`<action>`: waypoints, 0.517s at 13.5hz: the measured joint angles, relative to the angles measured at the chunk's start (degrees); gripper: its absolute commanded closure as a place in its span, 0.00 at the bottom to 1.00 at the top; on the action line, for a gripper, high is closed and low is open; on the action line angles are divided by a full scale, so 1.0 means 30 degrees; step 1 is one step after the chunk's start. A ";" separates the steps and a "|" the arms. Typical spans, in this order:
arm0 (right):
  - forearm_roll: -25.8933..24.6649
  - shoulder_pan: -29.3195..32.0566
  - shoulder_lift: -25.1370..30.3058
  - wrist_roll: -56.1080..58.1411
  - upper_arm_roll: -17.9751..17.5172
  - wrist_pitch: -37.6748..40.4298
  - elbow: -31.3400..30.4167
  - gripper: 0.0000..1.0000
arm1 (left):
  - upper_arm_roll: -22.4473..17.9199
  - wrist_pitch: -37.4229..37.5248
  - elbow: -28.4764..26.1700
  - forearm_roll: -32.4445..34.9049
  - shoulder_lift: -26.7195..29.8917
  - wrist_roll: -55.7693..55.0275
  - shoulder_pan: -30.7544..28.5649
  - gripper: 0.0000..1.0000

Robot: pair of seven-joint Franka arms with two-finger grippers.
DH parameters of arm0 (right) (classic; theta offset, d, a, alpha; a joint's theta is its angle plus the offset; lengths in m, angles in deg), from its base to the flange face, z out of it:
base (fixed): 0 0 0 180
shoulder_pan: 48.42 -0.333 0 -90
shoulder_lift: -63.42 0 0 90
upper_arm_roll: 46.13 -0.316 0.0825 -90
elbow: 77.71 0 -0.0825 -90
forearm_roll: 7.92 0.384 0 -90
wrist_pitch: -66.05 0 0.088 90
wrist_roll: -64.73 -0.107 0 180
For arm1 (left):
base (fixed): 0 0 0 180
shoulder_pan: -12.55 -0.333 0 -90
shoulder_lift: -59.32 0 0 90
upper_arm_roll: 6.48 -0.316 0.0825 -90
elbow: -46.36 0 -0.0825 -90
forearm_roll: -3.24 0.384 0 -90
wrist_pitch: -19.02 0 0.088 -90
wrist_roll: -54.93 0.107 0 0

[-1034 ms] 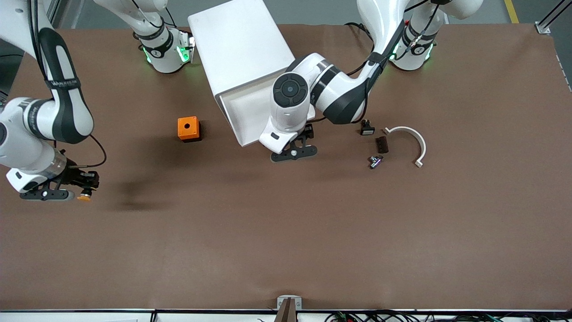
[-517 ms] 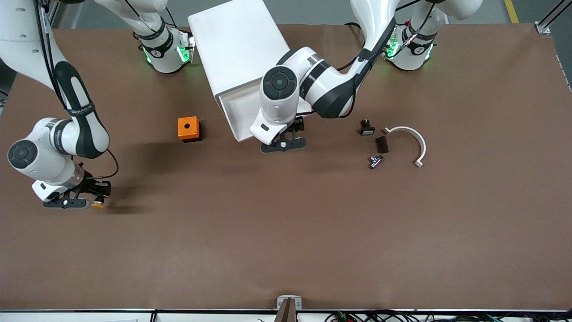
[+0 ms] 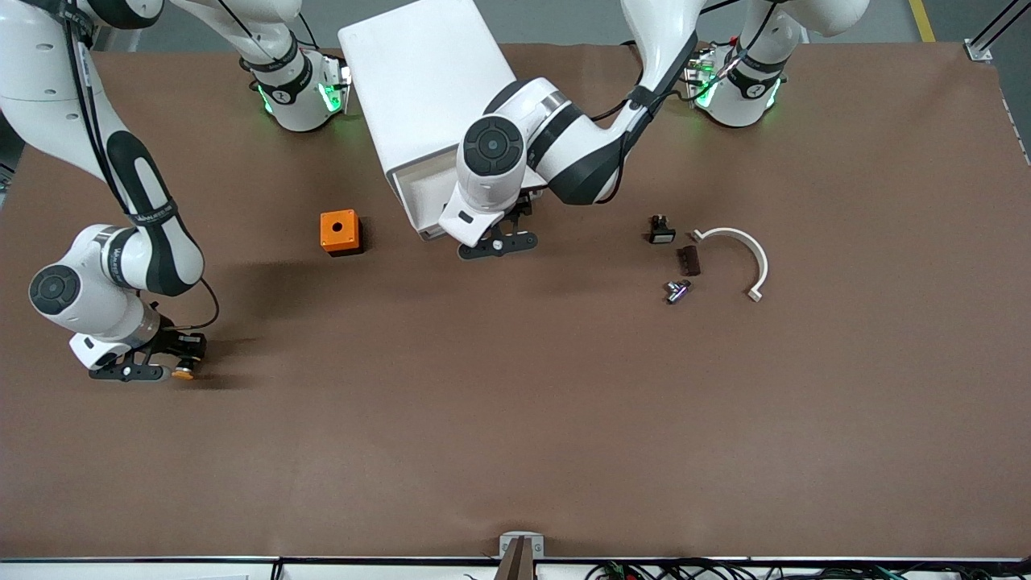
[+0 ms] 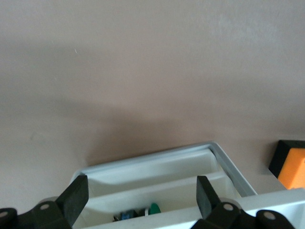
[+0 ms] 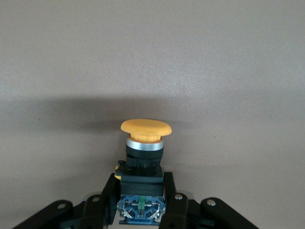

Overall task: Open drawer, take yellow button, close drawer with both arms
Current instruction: 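Push the drawer with the left gripper while the right gripper carries the button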

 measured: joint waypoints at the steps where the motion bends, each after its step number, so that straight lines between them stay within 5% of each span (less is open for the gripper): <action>1: 0.0000 -0.0001 -0.0003 0.0000 -0.0016 0.0001 0.0062 0.00 | 0.0000 0.0008 -0.0084 -0.0294 0.0001 -0.0322 0.0164 0.00; 7: 0.0000 -0.0003 -0.0005 -0.0001 -0.0113 0.0076 0.0275 0.00 | -0.0010 0.0041 -0.0442 -0.2182 0.0079 -0.2656 0.0797 0.00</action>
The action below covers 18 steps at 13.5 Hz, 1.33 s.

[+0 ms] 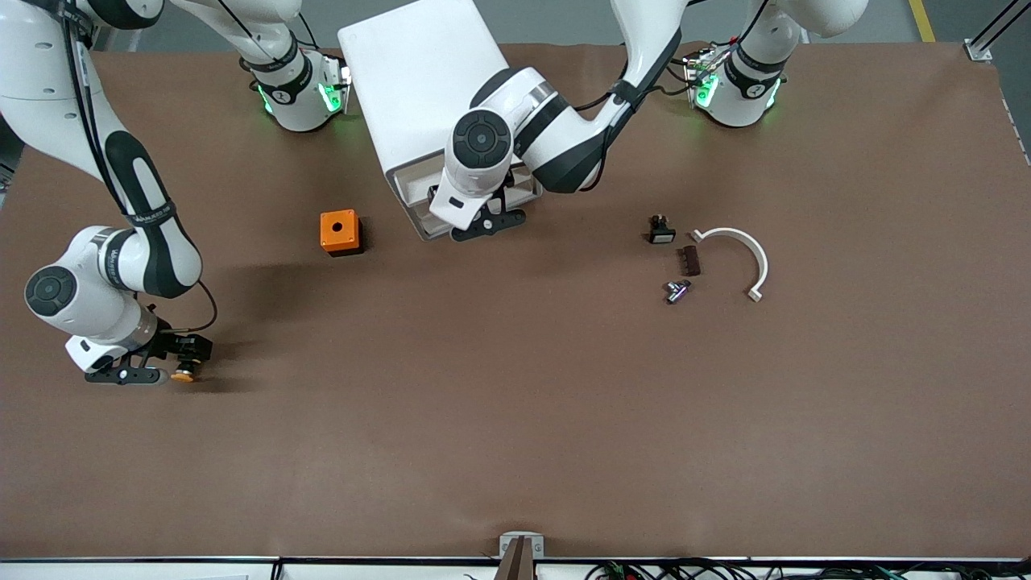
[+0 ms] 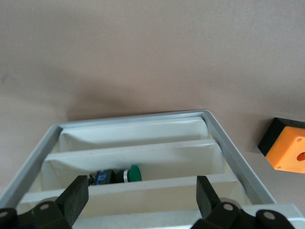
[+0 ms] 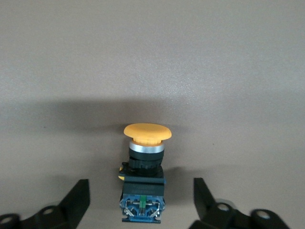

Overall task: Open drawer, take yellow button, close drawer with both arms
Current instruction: 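Push the drawer with the left gripper while the right gripper carries the button, then lower the yellow button onto the table and open the right gripper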

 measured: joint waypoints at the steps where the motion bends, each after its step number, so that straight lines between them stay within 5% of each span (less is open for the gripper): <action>1: 0.0000 -0.0006 0.0004 0.0000 -0.0051 0.0197 0.0063 0.00 | -0.0015 0.0024 -0.0018 -0.0265 0.0012 -0.0489 -0.0006 0.00; 6: 0.0220 -0.0062 0.1301 -0.0290 -0.0283 0.4200 0.1040 0.00 | -0.0016 0.0321 -0.0117 -0.0891 0.0114 -0.2330 0.0068 0.00; 13: 0.2077 -0.0602 0.7327 -0.0563 -0.0394 1.3052 0.1845 0.00 | 0.0003 0.0534 -0.0448 -0.1133 0.0113 -0.3523 0.0656 0.00; 18: 0.2224 -0.1197 1.0272 -0.0696 -0.0445 1.6460 0.3017 0.00 | -0.0021 0.0528 -0.0497 -0.1264 0.0112 -0.3719 0.0731 0.00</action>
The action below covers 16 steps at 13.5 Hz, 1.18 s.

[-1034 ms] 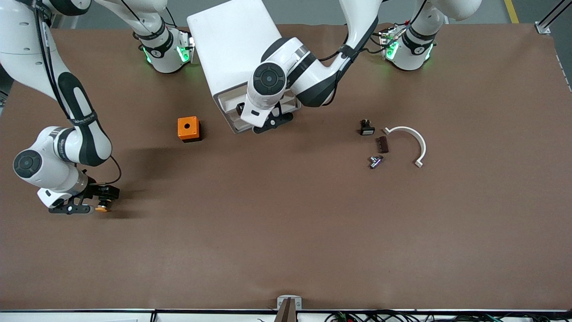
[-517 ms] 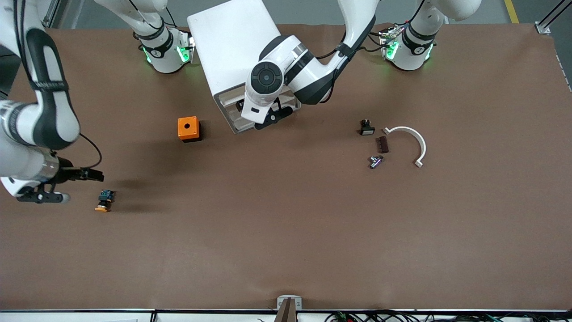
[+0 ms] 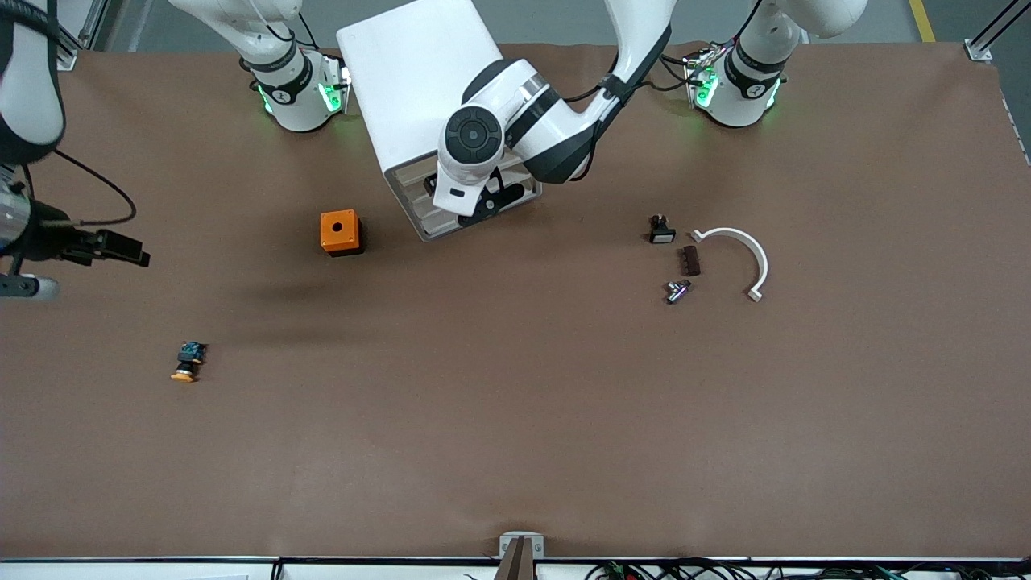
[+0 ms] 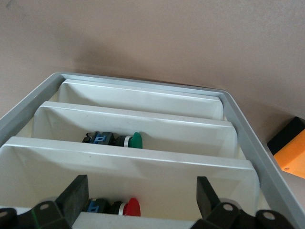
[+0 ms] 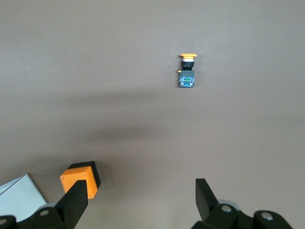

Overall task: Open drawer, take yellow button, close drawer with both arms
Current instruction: 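Push the drawer fully into the cabinet with the left gripper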

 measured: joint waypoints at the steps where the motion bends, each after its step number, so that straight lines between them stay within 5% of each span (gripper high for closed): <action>1: -0.0001 -0.0264 0.0118 -0.0200 -0.0003 0.0557 0.0537 0.00 | -0.0003 0.0000 -0.0010 -0.0010 0.0000 0.0000 0.0000 0.00; 9: -0.0039 -0.1176 -0.0006 -0.0759 -0.0013 0.1635 0.1927 0.00 | -0.0249 -0.0190 0.0073 -0.0110 0.0122 0.1165 -0.0460 0.00; 16: -0.0055 -0.1333 -0.0117 -0.2882 0.0087 0.1760 0.2151 0.00 | -0.1006 -0.0176 0.0157 0.0674 0.1436 0.6343 -0.3616 0.00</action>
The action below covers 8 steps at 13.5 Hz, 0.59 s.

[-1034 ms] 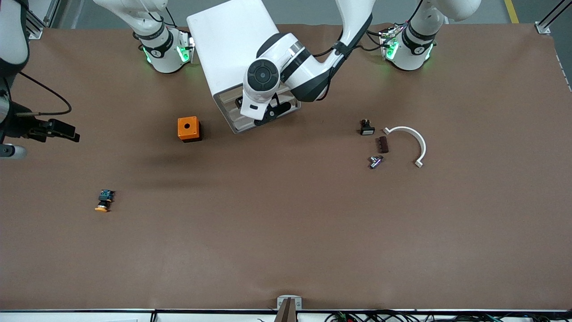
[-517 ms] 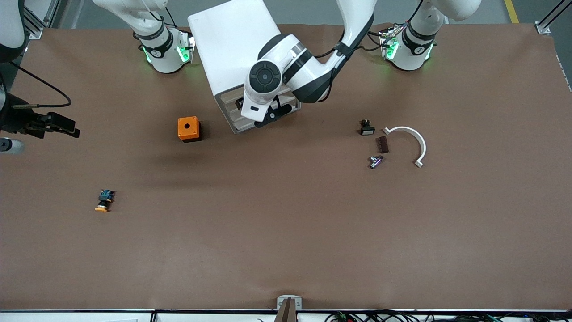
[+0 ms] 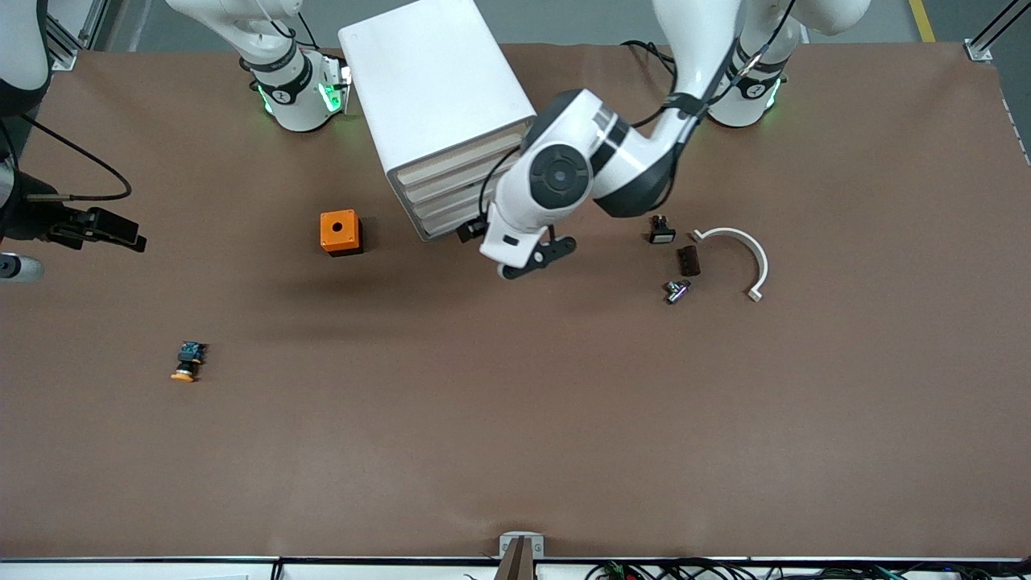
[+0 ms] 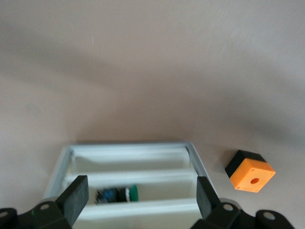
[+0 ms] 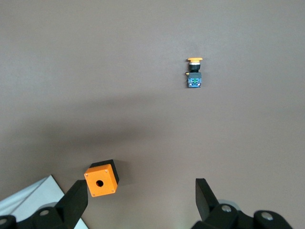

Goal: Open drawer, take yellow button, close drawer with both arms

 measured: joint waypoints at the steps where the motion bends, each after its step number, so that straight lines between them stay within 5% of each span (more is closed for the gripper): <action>1: -0.0030 -0.0134 0.0000 -0.0389 -0.0026 0.0214 0.0159 0.00 | -0.0005 0.0148 -0.0043 0.0461 0.0351 0.1195 -0.0496 0.00; 8: -0.0087 -0.0289 -0.0012 -0.0842 -0.0011 0.2168 0.3037 0.00 | -0.0059 0.0668 -0.4004 0.2282 0.4247 1.0368 -0.4265 0.00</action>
